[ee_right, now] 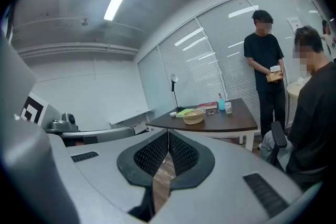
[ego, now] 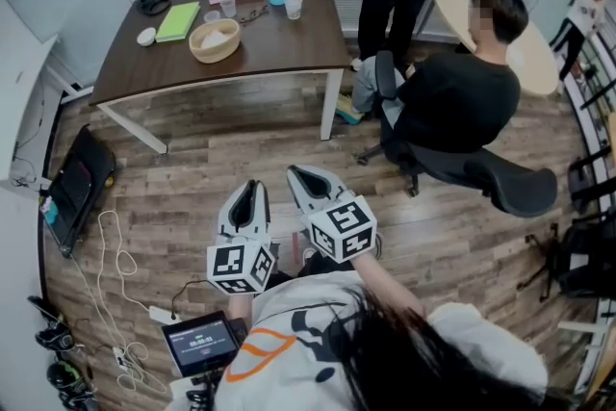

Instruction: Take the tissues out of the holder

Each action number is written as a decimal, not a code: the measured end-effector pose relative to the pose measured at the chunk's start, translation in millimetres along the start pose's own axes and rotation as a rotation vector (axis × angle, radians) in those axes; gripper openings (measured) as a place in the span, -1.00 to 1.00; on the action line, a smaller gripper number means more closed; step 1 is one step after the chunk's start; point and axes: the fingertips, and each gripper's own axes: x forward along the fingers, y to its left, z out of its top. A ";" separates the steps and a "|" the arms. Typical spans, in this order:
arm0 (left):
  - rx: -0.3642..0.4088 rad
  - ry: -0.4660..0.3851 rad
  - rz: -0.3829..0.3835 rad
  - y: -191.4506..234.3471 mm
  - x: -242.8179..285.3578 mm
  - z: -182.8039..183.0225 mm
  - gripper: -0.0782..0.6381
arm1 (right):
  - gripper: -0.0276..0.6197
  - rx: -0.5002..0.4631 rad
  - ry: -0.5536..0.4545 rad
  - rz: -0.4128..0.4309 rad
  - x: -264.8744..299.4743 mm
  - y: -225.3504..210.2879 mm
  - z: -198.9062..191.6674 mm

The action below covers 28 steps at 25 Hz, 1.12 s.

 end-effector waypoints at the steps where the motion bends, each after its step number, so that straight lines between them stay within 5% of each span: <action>1: 0.000 0.005 0.003 -2.2 1.4 -2.6 -0.66 | -0.88 -0.001 0.005 0.005 -0.1 -2.9 -1.1; 15: 0.012 0.050 0.079 15.9 6.4 -12.1 -0.66 | -0.88 0.036 0.047 0.080 23.0 -3.3 -13.1; 28: 0.026 0.060 0.022 67.9 51.8 6.9 -0.66 | -0.88 -0.017 0.052 0.031 89.8 -7.5 4.1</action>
